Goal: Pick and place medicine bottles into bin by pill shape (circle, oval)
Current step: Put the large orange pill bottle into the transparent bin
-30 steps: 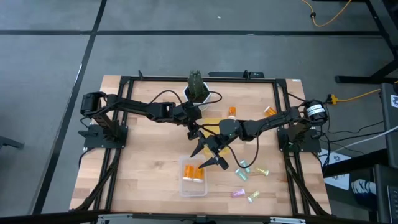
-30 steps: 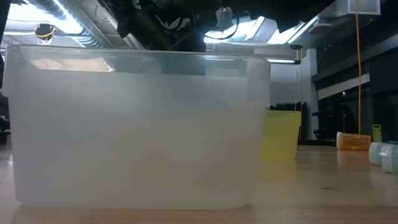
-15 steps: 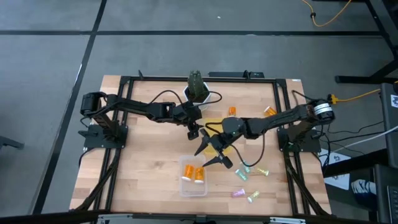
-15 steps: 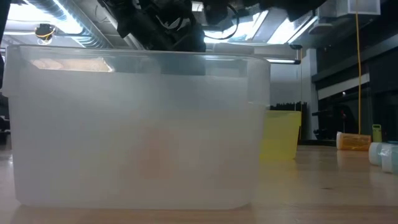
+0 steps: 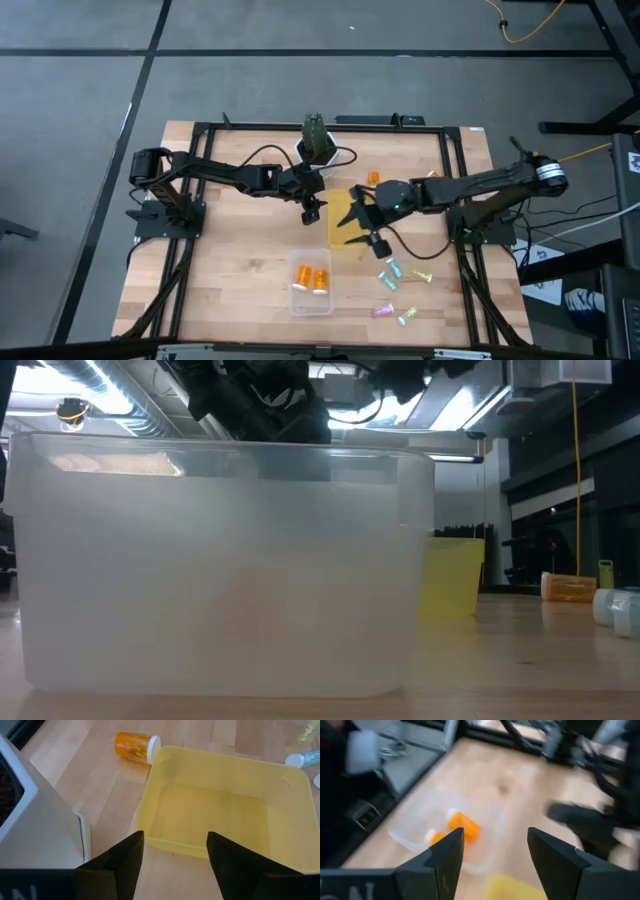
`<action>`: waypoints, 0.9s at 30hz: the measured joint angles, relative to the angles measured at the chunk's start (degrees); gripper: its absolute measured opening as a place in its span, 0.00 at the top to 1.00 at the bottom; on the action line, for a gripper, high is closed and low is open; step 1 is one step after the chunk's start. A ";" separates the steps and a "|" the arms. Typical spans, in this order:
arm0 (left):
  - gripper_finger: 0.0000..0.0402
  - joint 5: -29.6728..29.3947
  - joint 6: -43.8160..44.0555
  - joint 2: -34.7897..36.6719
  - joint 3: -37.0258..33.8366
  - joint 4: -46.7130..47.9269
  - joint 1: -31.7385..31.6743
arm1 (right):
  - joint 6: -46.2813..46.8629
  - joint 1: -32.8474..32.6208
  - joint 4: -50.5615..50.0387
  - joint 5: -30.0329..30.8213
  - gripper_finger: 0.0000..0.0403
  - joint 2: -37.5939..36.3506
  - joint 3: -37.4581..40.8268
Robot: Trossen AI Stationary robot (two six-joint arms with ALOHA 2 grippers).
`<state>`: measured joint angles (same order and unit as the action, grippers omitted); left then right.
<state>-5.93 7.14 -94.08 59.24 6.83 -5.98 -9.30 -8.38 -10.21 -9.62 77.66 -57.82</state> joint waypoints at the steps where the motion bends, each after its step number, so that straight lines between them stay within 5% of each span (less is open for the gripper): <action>1: 0.47 0.00 0.00 0.00 0.01 0.00 0.00 | 0.04 0.02 -1.92 1.90 0.45 -1.19 0.00; 10: 0.47 0.00 -0.02 0.00 -0.01 0.00 0.00 | 10.31 0.00 -19.66 29.54 0.46 -10.68 0.00; 18: 0.47 0.00 -0.02 0.00 0.01 0.00 0.00 | 34.60 0.02 -36.95 52.63 0.46 -16.14 0.00; 22: 0.47 0.00 -0.03 0.00 -0.01 0.00 0.00 | 49.97 0.34 -46.38 59.15 0.46 -16.98 0.00; 27: 0.47 0.00 -0.04 0.00 0.00 -0.02 0.00 | 67.77 4.81 -58.10 58.93 0.46 -16.98 0.00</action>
<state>-5.93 7.10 -94.08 59.23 6.81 -5.98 58.47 -3.57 -68.31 49.31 60.69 -57.82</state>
